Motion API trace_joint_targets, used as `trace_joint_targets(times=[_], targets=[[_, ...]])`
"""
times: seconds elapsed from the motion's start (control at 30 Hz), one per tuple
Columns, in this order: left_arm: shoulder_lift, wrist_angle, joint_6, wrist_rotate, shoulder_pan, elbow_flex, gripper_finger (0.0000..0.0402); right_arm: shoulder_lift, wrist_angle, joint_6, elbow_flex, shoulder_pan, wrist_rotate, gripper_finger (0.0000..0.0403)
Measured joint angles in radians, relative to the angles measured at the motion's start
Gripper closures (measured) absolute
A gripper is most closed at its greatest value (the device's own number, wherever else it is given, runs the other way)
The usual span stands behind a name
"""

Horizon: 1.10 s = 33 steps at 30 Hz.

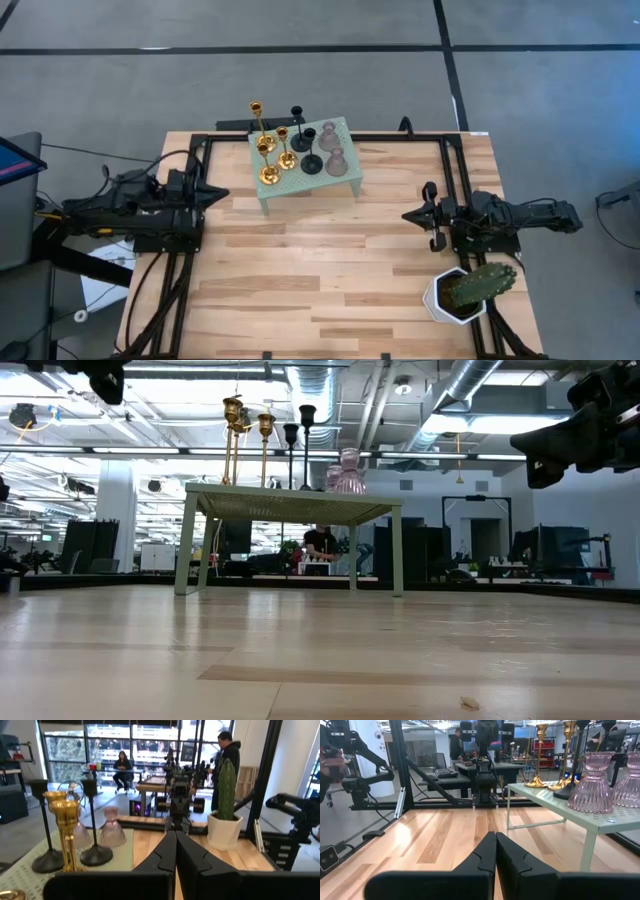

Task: Pick & Place candle stick holders
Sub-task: Return to Home Position

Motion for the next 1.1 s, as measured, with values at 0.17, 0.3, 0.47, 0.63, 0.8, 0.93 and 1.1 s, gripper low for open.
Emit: trace_joint_targets(times=[0.17, 0.3, 0.47, 0.63, 0.8, 0.93, 1.1], targets=[[0.0, -0.021, 0.0, 0.0, 0.0, -0.017, 0.0398, 0.0, -0.007, 0.022, 0.0, 0.0, 0.0, 0.0403], [0.0, -0.022, 0.017, 0.0, 0.0, -0.057, 0.0398, 0.001, -0.009, 0.057, 0.0, 0.0, 0.0, 0.0403], [0.0, 0.017, 0.052, -0.001, 0.0, -0.124, 0.0398, 0.001, -0.01, 0.058, 0.001, 0.0, 0.0, 0.0403], [0.0, 0.113, 0.071, -0.001, 0.0, -0.201, 0.0398, 0.002, -0.01, 0.06, 0.001, 0.0, 0.0, 0.0403], [0.0, 0.16, 0.069, 0.0, 0.0, -0.262, 0.0398, 0.002, -0.01, 0.06, 0.001, 0.0, 0.0, 0.0403], [0.0, 0.167, 0.063, 0.032, 0.0, -0.286, 0.0398, 0.002, -0.01, 0.06, 0.001, 0.0, 0.0, 0.0403], [0.0, 0.181, 0.06, 0.085, 0.0, -0.307, 0.0398, 0.002, -0.01, 0.06, 0.001, 0.0, 0.0, 0.0403]])
